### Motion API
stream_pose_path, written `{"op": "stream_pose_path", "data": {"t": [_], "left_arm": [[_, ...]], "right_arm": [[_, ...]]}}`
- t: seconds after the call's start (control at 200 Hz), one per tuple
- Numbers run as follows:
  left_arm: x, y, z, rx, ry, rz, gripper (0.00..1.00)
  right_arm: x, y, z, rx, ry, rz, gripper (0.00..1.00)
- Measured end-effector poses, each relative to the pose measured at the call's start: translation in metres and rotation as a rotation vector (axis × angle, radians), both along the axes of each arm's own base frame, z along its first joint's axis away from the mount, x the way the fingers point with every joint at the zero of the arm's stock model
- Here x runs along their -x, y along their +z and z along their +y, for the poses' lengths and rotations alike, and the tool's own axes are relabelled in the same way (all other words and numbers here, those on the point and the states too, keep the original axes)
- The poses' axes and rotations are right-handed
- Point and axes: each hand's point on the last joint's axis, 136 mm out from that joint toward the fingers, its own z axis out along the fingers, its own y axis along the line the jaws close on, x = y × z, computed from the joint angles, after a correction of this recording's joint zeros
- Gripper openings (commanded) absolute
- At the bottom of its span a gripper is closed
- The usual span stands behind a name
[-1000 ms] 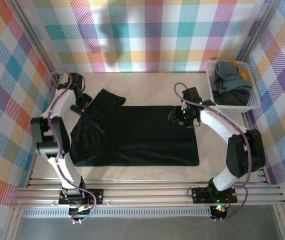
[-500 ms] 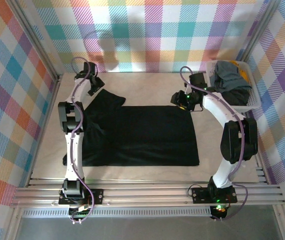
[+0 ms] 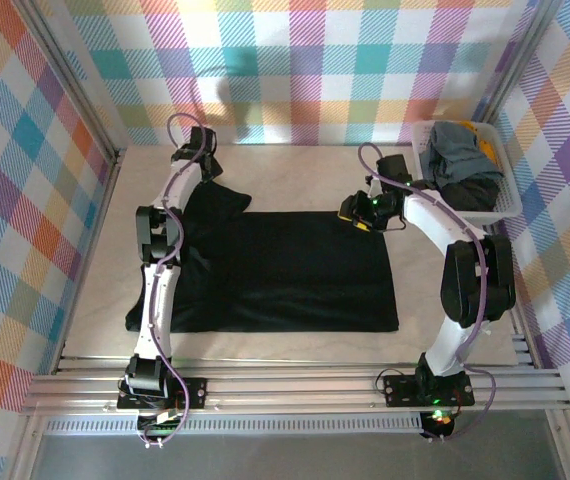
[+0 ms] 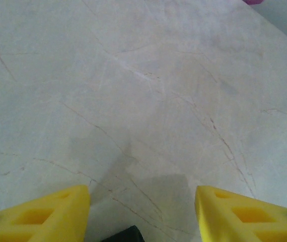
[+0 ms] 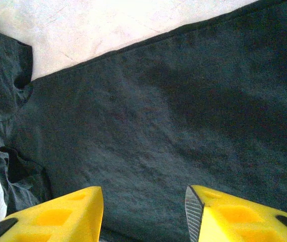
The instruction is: Fold and stack the t-shirts
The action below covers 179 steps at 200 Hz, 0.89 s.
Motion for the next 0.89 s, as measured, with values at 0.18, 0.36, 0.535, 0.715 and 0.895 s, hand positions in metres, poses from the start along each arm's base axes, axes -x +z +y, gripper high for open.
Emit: {"op": "stream_pose_path", "data": {"t": [0.18, 0.36, 0.535, 0.715, 0.895], "left_arm": [[0.008, -0.004, 0.007, -0.056, 0.013, 0.04, 0.22], [0.016, -0.004, 0.013, -0.085, 0.03, 0.072, 0.0], [0.024, -0.003, 0.008, -0.079, 0.019, 0.101, 0.0], [0.047, 0.003, -0.005, -0.054, -0.017, 0.173, 0.0], [0.061, 0.016, -0.012, -0.028, -0.039, 0.189, 0.0]], "right_arm": [[-0.003, -0.002, -0.005, 0.028, -0.017, -0.005, 0.48], [-0.031, -0.009, -0.026, 0.165, -0.115, -0.022, 0.47], [-0.056, -0.034, -0.051, 0.325, -0.2, -0.012, 0.44], [-0.092, -0.057, -0.073, 0.447, -0.265, -0.01, 0.42], [-0.101, -0.08, -0.091, 0.473, -0.262, 0.033, 0.39]]}}
